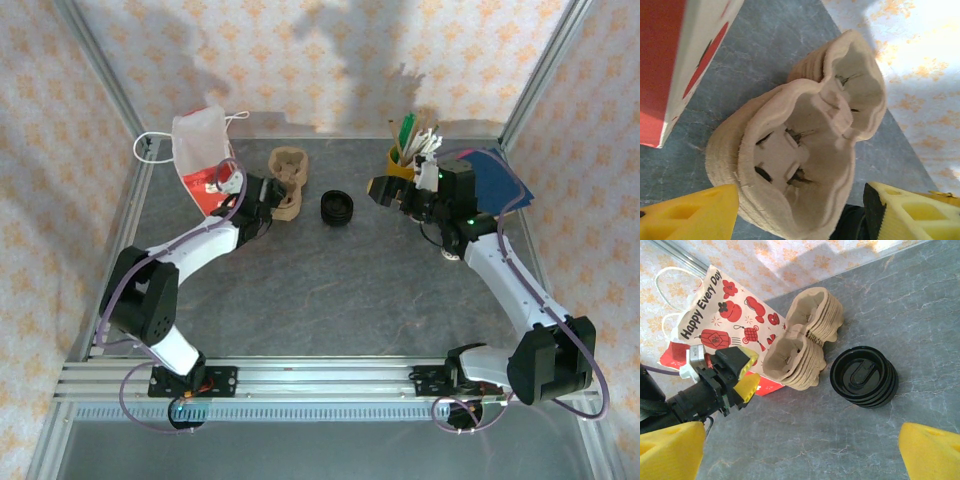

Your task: Pack the takeout coffee

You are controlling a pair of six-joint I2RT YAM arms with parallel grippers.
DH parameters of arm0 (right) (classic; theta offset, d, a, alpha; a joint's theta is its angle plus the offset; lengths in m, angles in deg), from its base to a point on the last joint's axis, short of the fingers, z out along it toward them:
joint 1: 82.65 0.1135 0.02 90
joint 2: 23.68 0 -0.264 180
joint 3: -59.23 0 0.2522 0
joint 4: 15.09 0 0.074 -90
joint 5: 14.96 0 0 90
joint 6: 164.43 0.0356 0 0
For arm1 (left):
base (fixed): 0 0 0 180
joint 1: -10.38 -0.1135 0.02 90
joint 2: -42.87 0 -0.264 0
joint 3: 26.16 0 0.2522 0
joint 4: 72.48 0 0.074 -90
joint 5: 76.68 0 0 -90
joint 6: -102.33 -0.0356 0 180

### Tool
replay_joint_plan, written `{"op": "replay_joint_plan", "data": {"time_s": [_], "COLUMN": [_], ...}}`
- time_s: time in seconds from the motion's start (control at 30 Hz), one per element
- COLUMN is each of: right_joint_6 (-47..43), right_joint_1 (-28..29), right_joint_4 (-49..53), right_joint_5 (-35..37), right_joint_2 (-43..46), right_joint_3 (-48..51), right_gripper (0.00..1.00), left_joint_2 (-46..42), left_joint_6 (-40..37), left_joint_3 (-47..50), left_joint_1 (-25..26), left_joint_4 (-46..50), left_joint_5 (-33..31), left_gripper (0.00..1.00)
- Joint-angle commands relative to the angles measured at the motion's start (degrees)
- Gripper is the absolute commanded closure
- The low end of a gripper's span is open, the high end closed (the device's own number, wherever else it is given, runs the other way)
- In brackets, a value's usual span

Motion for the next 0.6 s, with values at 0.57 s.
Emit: {"op": "replay_joint_plan", "data": {"time_s": [0.57], "right_joint_6": [-0.72], "right_joint_1": [0.24], "right_joint_4": [0.09], "right_joint_5": [1.18], "right_joint_2": [-1.00], "right_joint_3": [-2.21], "right_gripper": [0.02], "left_joint_2": [4.09], "left_joint_6": [-0.24], "left_joint_3": [-1.72], "left_joint_1": [-1.87], "left_joint_4": [-0.59], "left_joint_5": [0.62], "left_gripper": [0.54]}}
